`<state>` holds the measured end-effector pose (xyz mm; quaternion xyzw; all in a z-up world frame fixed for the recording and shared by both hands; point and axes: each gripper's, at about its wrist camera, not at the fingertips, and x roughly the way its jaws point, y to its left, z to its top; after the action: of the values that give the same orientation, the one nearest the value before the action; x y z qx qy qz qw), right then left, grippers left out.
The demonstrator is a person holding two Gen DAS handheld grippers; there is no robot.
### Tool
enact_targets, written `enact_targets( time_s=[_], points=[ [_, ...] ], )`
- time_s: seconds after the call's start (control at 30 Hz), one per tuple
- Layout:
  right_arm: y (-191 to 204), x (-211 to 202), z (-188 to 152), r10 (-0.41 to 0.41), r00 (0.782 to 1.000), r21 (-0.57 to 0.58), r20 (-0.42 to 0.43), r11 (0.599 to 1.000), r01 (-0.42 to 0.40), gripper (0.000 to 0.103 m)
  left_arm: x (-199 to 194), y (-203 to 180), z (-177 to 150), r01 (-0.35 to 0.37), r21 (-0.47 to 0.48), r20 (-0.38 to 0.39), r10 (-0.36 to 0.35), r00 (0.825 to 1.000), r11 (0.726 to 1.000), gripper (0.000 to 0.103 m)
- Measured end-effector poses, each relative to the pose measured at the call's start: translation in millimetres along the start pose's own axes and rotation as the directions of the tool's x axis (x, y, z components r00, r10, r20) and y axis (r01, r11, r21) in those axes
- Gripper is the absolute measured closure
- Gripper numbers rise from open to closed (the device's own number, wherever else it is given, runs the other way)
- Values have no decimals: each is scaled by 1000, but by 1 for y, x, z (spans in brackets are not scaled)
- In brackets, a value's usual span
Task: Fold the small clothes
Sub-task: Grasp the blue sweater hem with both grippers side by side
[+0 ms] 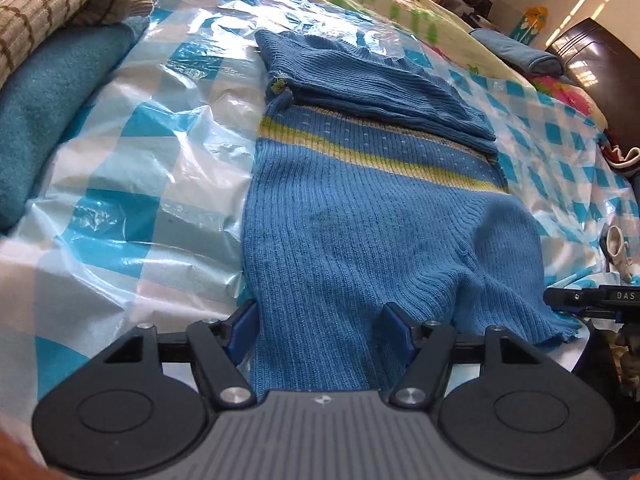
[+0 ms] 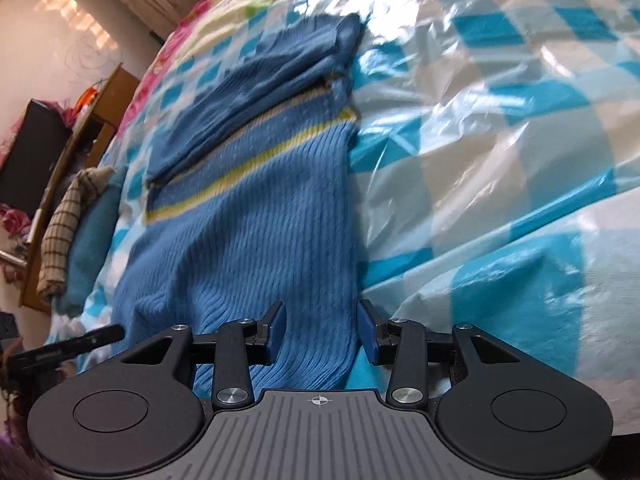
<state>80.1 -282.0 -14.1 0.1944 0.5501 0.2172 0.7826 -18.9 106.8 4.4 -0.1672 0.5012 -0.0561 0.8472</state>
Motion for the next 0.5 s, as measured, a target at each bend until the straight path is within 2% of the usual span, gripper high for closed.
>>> enact_targets(
  time_s=[0.23,0.3,0.37,0.5],
  points=[
    [-8,2,-2,54,999,52,-3,997,-54,66,3,9,4,18,-70,-3,-18,1000,997,35],
    [-8,4,-3,66,998,57,-4,996,-66,72,1,10,3,7,-74,-2,-7,1000,997,41],
    [-9,4,-5,72,997,65,-3,995,-72,78,-1,10,0,-25,-53,-7,25,1000,998,56],
    [-7,-2,-9,68,998,56,12,996,-69,92,1,6,4,-82,4,-36,82,996,997,69]
  ],
)
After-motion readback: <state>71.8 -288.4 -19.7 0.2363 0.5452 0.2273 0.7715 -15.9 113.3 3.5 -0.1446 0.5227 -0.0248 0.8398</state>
